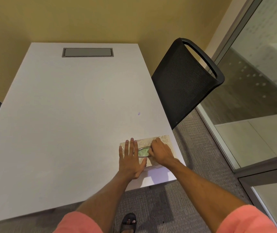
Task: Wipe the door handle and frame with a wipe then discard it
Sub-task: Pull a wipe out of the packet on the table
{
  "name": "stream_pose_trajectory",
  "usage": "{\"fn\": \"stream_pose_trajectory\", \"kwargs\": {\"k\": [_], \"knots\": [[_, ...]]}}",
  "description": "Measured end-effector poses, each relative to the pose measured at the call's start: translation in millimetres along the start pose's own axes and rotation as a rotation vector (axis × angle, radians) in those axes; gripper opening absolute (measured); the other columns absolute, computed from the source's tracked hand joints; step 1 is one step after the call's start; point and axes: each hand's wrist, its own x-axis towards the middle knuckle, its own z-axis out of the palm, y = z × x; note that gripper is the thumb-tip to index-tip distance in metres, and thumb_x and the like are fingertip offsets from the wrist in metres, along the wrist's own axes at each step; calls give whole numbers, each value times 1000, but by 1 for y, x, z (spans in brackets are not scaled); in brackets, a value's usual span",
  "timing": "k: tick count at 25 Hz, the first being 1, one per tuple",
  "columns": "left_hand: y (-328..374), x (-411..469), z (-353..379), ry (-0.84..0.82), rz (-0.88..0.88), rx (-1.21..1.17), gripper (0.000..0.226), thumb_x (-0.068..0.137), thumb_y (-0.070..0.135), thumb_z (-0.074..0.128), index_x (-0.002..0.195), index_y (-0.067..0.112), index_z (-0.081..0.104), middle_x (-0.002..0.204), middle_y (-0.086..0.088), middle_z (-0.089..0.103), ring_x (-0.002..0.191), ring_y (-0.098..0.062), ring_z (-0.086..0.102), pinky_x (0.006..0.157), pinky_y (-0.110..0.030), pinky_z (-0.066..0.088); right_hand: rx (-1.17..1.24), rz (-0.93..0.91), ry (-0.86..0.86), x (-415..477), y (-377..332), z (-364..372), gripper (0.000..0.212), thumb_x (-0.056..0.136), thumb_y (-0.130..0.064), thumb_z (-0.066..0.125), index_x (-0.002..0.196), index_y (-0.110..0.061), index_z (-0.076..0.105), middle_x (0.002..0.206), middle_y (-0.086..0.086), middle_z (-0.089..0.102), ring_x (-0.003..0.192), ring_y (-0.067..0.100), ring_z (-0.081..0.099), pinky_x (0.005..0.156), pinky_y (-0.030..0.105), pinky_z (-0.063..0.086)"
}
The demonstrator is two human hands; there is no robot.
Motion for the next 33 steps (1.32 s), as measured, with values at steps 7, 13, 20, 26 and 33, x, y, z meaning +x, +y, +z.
{"fn": "stream_pose_trajectory", "kwargs": {"k": [7, 13, 20, 26, 33], "knots": [[1, 0, -1, -23, -12, 7, 86, 98, 62, 22, 153, 11, -18, 161, -10, -27, 149, -32, -23, 115, -51, -23, 279, -36, 21, -17, 11, -2, 8, 96, -12, 46, 90, -10, 43, 96, 13, 52, 79, 23, 47, 72, 43, 46], [0, 2, 0, -55, -17, 0, 86, 98, 62, 22, 153, 12, -21, 160, -9, -30, 147, -30, -28, 116, -49, -22, 280, 28, 116, -10, 4, 3, 24, 89, -19, 65, 109, -8, 57, 102, 7, 66, 90, 24, 63, 79, 41, 56], [-1, 3, -1, -68, -14, 2, 86, 98, 62, 22, 153, 12, -19, 160, -9, -28, 148, -32, -26, 115, -49, -24, 212, 35, 105, -7, 3, 9, 15, 86, 0, 57, 95, -7, 68, 96, 12, 71, 80, 19, 60, 69, 31, 52], [1, 1, -6, -97, -9, 13, 85, 99, 61, 22, 153, 10, -20, 161, -11, -27, 149, -32, -24, 119, -52, -16, 365, -59, 224, -13, 18, -17, 8, 89, -1, 61, 96, -1, 64, 98, 14, 69, 87, 22, 62, 70, 25, 50], [30, 6, -40, 1, -40, -22, 61, 102, 45, 35, 152, 13, 26, 163, -12, 20, 150, -32, 18, 122, -51, 1, 690, 31, 406, -28, 35, -68, 6, 92, -11, 62, 98, -9, 65, 90, -3, 65, 80, 3, 60, 61, 6, 48]]}}
